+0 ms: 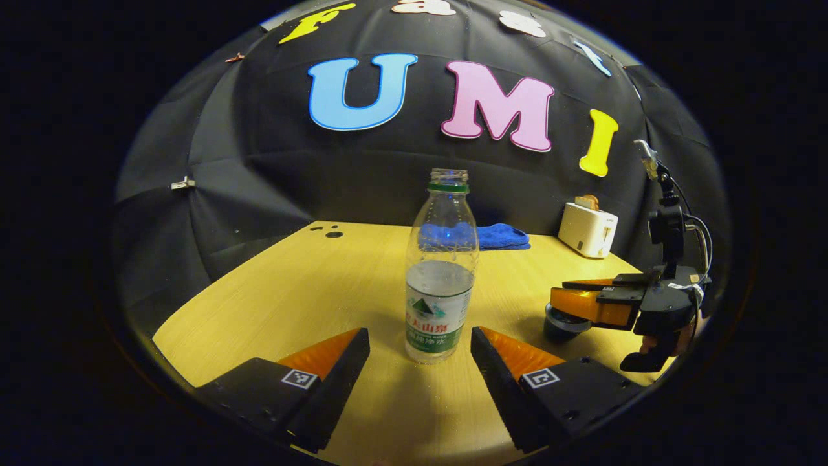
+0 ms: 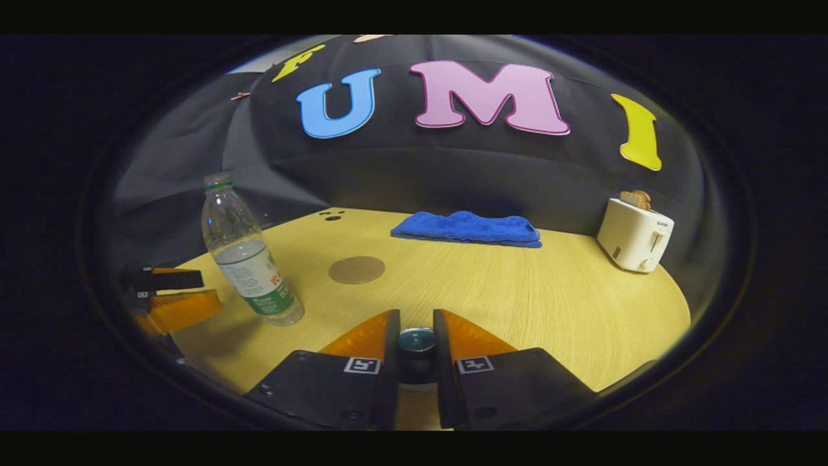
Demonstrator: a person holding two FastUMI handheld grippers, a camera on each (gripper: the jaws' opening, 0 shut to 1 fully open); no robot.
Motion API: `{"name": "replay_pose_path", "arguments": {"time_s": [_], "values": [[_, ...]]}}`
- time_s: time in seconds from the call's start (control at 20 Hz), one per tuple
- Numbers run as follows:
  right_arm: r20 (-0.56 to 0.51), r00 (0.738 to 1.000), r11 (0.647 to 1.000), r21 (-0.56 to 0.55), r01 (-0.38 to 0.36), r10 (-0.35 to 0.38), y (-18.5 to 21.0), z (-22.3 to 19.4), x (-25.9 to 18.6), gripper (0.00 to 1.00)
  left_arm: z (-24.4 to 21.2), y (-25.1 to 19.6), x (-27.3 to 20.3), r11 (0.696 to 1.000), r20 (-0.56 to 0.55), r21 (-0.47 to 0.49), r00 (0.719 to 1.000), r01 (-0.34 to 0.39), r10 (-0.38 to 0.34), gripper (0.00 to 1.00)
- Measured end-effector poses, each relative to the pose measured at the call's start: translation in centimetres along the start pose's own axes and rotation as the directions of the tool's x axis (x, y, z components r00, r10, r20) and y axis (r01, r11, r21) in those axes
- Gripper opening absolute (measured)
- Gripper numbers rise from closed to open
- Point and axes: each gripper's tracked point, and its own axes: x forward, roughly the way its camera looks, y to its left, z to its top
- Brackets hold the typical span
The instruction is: Open the teacup lid with one hand, grasp the water bottle and pour water into the teacup with the other hand; after pouring, place the water bottle on the coaster and then close the teacup lid.
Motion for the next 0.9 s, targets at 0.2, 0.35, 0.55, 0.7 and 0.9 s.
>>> {"name": "replay_pose_path", "arguments": {"time_s": [0.2, 0.35, 0.55, 0.7, 0.9], "values": [[0.019, 1.0, 1.0, 0.019, 0.017, -0.017, -0.7, 1.7, -0.7, 0.28, 0.9, -0.4, 3.1, 0.999, 0.034, 0.038, 0.999, 0.033, -0.034, 0.99], [0.023, 0.998, 0.998, 0.017, 0.058, -0.058, -2.5, 1.9, -1.2, 0.28, 1.1, -1.0, 5.4, 0.996, 0.046, 0.057, 0.996, 0.07, -0.073, 0.99], [0.012, 0.992, 0.991, 0.039, 0.126, -0.126, -5.2, 1.3, -2.7, 0.28, 1.3, -1.3, 8.4, 0.993, 0.053, 0.08, 0.994, 0.092, -0.096, 0.99], [-0.009, 0.986, 0.985, 0.06, 0.164, -0.164, -6.6, 0.2, -3.9, 0.28, 0.9, -1.6, 9.4, 0.991, 0.038, 0.07, 0.992, 0.117, -0.12, 0.96], [-0.029, 0.981, 0.977, 0.09, 0.195, -0.193, -7.6, -1.2, -5.5, 0.28, 0.7, -1.5, 9.6, 0.988, 0.007, 0.095, 0.992, 0.123, -0.124, 0.79]]}}
